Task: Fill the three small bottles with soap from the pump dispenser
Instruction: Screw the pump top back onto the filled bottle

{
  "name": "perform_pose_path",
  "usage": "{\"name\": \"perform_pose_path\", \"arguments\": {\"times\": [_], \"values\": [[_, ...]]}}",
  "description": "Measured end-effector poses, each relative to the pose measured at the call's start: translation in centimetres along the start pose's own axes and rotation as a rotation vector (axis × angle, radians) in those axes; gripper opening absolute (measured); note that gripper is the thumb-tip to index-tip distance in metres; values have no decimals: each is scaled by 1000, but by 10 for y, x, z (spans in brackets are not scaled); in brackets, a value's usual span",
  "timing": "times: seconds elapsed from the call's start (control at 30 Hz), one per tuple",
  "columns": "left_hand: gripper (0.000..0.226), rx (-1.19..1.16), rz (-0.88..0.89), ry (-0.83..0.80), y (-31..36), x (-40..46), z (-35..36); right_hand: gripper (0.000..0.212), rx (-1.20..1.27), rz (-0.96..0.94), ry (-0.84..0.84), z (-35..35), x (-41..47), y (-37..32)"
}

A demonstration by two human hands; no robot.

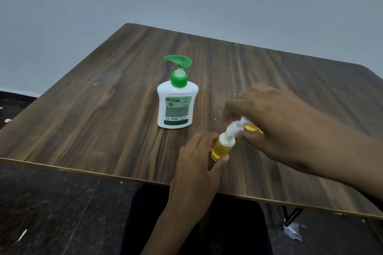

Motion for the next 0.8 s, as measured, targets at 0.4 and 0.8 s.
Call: {"name": "perform_pose_path", "arguments": {"times": [0.4,0.8], "values": [[36,-32,5,20,-4,0,1,13,-140,84,-131,20,1,-4],[33,13,0,40,4,3,0,75,-304,187,19,3,8,-4]]}}
Point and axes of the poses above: each hand's wrist, its own x-axis towards the middle knuckle, its own z-axis out of the palm, y = z × x, the point moved 10 cm from there along x, towards the middle knuckle, and after that the axes turned 9 degrees about -x, right-handed, at the moved point
